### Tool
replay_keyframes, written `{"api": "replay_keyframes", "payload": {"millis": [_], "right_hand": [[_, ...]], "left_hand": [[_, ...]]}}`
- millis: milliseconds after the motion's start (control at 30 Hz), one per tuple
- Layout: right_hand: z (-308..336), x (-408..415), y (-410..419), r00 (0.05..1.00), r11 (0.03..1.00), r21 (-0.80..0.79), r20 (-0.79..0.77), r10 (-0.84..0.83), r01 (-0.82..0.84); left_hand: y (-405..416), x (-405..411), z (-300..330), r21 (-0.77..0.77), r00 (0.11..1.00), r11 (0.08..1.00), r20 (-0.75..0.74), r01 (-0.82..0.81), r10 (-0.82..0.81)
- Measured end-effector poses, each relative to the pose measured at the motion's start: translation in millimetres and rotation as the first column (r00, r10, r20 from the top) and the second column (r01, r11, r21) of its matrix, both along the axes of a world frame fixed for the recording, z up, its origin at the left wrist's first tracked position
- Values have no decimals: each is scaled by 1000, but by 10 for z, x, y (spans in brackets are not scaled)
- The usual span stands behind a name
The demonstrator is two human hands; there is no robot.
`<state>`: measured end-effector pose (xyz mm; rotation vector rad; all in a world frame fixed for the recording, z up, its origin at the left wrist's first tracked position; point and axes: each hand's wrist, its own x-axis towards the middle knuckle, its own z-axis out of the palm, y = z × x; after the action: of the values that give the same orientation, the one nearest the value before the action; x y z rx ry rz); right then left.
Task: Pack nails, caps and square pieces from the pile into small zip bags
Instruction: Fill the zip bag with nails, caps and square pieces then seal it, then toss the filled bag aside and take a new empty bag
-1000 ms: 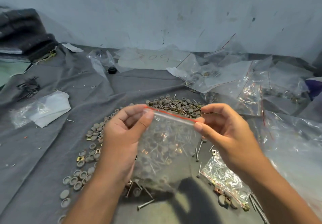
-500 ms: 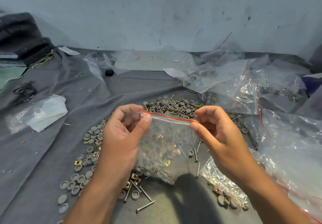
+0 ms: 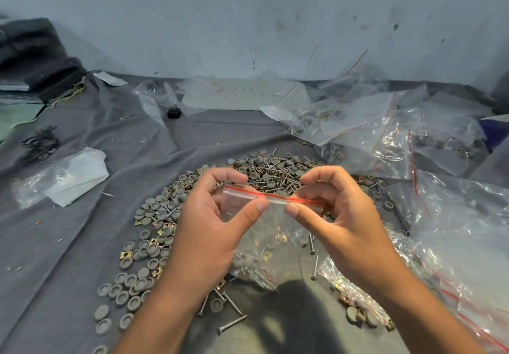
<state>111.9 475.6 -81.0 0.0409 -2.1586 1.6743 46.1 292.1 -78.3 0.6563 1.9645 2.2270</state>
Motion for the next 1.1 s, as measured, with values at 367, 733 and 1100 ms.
{"api": "replay_keyframes", "payload": {"millis": [367, 733, 1100], "right_hand": [[51, 29, -104, 997, 983, -171, -31, 69, -73], [161, 113, -116, 999, 978, 206, 3, -46, 44], [165, 121, -53, 997, 968, 250, 72, -42, 23]], "left_hand": [[-6, 41, 31, 34, 1000, 999, -2, 31, -31], [-29, 39, 41, 8, 997, 997, -18, 72, -71], [-85, 11, 53, -44, 989, 988, -1, 148, -149]]}}
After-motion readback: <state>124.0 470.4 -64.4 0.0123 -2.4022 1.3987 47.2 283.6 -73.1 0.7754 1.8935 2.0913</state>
